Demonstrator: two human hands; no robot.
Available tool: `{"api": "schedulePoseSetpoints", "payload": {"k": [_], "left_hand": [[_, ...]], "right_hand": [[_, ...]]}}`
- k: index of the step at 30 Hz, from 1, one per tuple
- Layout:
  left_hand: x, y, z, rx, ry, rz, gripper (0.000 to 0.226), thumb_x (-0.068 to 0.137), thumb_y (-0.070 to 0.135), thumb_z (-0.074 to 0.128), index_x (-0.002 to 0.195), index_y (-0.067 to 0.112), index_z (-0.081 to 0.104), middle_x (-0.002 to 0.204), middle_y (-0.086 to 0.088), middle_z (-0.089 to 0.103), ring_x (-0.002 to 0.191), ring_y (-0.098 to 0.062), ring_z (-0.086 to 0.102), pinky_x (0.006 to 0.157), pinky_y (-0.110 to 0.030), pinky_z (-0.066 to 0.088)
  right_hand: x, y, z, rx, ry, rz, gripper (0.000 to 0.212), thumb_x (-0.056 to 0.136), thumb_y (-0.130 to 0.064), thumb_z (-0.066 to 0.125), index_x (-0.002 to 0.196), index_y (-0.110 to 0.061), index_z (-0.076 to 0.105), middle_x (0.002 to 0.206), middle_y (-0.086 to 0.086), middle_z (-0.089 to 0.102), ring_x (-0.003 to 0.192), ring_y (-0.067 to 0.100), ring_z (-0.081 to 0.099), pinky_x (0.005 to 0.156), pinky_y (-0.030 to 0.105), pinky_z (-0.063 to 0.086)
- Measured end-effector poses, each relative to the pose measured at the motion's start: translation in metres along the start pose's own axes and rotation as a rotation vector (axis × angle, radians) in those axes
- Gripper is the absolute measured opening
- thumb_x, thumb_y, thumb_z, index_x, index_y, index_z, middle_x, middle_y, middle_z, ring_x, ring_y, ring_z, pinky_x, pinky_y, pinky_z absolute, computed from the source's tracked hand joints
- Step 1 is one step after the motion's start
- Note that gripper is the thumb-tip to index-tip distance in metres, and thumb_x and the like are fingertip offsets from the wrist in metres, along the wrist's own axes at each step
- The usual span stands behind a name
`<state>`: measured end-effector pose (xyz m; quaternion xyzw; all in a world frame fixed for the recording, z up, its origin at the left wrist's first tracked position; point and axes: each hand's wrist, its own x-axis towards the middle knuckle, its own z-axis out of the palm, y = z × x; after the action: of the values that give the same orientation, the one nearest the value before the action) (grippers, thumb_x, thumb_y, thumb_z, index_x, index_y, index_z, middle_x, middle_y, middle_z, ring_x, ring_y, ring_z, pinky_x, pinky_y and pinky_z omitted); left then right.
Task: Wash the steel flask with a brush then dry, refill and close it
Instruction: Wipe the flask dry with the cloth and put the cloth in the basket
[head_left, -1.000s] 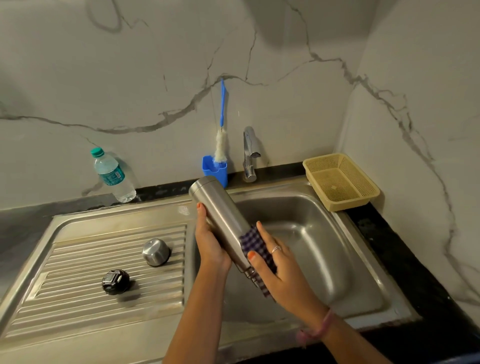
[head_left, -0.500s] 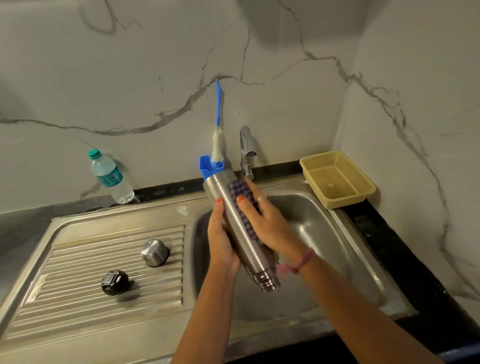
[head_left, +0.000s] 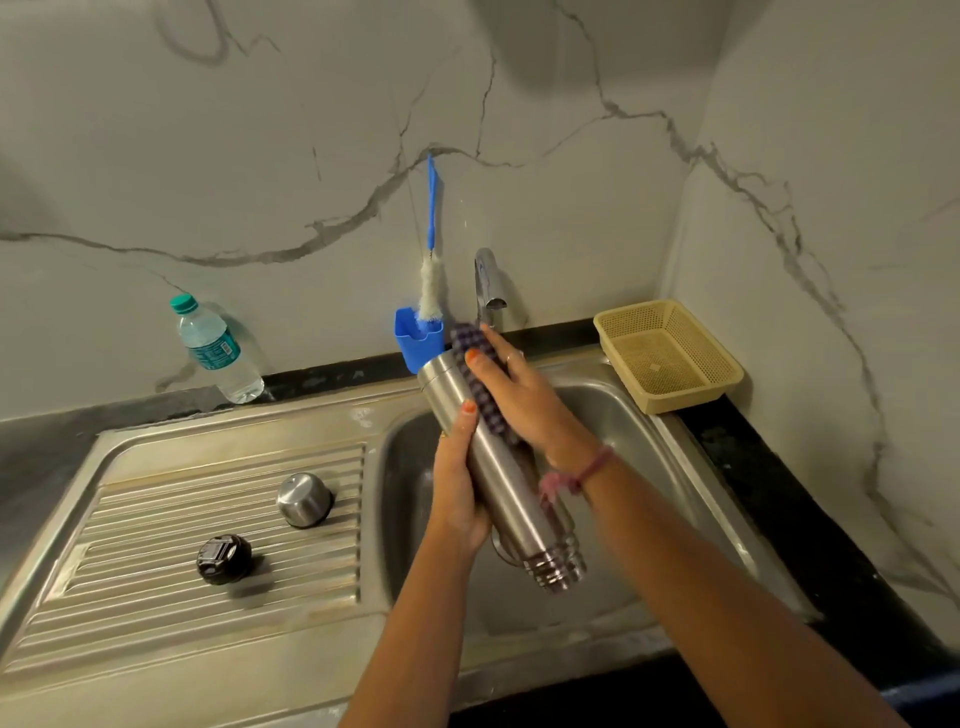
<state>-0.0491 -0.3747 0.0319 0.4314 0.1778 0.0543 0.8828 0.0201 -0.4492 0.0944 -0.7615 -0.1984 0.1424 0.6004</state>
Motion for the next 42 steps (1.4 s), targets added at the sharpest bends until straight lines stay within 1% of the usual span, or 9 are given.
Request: {"api": "schedulePoseSetpoints", "payload": {"k": [4, 9, 14, 21, 28, 31, 37, 39, 42], "left_hand": [[0.007, -0.002, 0.0, 0.008, 0.073, 0.093, 0.072, 0.072, 0.048, 0.077, 0.133, 0.015, 0.054, 0.125, -0.024, 0.064, 0.104, -0.033, 0.067, 0.089, -0.046, 0.057], [0.011, 0.017, -0.017, -0.081, 0.126, 0.072, 0.055, 0.083, 0.058, 0.061, 0.126, 0.023, 0.053, 0.111, -0.014, 0.069, 0.099, -0.028, 0.069, 0.087, -0.043, 0.055], [0.008, 0.025, -0.017, -0.061, 0.078, 0.081, 0.066, 0.075, 0.059, 0.068, 0.126, 0.019, 0.056, 0.107, -0.014, 0.073, 0.09, -0.024, 0.069, 0.08, -0.039, 0.055], [0.011, 0.021, -0.006, -0.038, 0.056, 0.047, 0.071, 0.076, 0.059, 0.067, 0.131, 0.015, 0.052, 0.1, -0.014, 0.072, 0.089, -0.031, 0.067, 0.077, -0.042, 0.059], [0.008, 0.023, 0.002, -0.083, -0.036, 0.009, 0.057, 0.084, 0.056, 0.06, 0.122, 0.014, 0.056, 0.091, -0.011, 0.072, 0.077, -0.024, 0.068, 0.07, -0.037, 0.059], [0.007, 0.024, 0.002, -0.119, -0.084, 0.022, 0.057, 0.083, 0.055, 0.06, 0.122, 0.013, 0.057, 0.091, -0.011, 0.072, 0.075, -0.023, 0.07, 0.069, -0.036, 0.06], [0.005, 0.029, 0.01, -0.081, 0.02, 0.034, 0.074, 0.077, 0.058, 0.068, 0.131, 0.011, 0.052, 0.099, -0.016, 0.071, 0.08, -0.026, 0.069, 0.071, -0.039, 0.06], [0.007, 0.029, 0.014, 0.01, 0.139, 0.067, 0.086, 0.067, 0.059, 0.08, 0.134, 0.016, 0.047, 0.113, -0.018, 0.068, 0.093, -0.029, 0.069, 0.081, -0.046, 0.059], [0.008, 0.022, 0.024, 0.149, 0.377, 0.179, 0.068, 0.075, 0.045, 0.079, 0.129, 0.027, 0.042, 0.115, -0.009, 0.063, 0.101, -0.026, 0.067, 0.091, -0.049, 0.056]], "right_hand": [[0.004, -0.008, -0.001, 0.094, -0.092, 0.039, 0.048, 0.098, -0.044, 0.041, 0.143, -0.03, 0.036, 0.128, -0.004, 0.054, 0.106, 0.009, 0.055, 0.093, 0.026, 0.043], [-0.048, 0.038, -0.009, 0.24, -0.205, 0.227, 0.037, 0.09, -0.035, 0.06, 0.126, -0.028, 0.056, 0.105, -0.006, 0.069, 0.094, 0.012, 0.067, 0.085, 0.027, 0.054], [-0.084, 0.087, -0.021, 0.721, -0.328, 0.408, 0.046, 0.074, -0.026, 0.077, 0.114, -0.006, 0.066, 0.11, 0.023, 0.065, 0.091, 0.032, 0.065, 0.077, 0.042, 0.057], [-0.081, 0.075, -0.033, 0.528, -0.482, 0.475, 0.081, 0.059, -0.031, 0.089, 0.126, -0.003, 0.053, 0.118, 0.028, 0.062, 0.104, 0.038, 0.062, 0.088, 0.046, 0.054], [-0.076, 0.068, -0.04, 0.436, -0.622, 0.421, 0.078, 0.069, -0.027, 0.084, 0.133, -0.002, 0.048, 0.129, 0.028, 0.055, 0.122, 0.044, 0.051, 0.103, 0.058, 0.039], [-0.078, 0.07, -0.038, 0.471, -0.642, 0.366, 0.071, 0.072, -0.022, 0.081, 0.133, -0.002, 0.049, 0.129, 0.027, 0.056, 0.12, 0.039, 0.054, 0.097, 0.048, 0.048], [-0.087, 0.065, -0.033, 0.536, -0.518, 0.401, 0.057, 0.069, -0.012, 0.078, 0.122, -0.003, 0.058, 0.116, 0.025, 0.064, 0.104, 0.033, 0.064, 0.083, 0.04, 0.056], [-0.09, 0.06, -0.025, 0.323, -0.352, 0.326, 0.049, 0.068, -0.01, 0.082, 0.113, -0.01, 0.063, 0.106, 0.014, 0.069, 0.095, 0.024, 0.068, 0.08, 0.039, 0.057], [-0.096, 0.061, -0.011, -0.211, 0.015, 0.209, 0.067, 0.058, -0.029, 0.087, 0.113, -0.027, 0.049, 0.098, -0.01, 0.066, 0.084, 0.003, 0.064, 0.07, 0.018, 0.053]]}}
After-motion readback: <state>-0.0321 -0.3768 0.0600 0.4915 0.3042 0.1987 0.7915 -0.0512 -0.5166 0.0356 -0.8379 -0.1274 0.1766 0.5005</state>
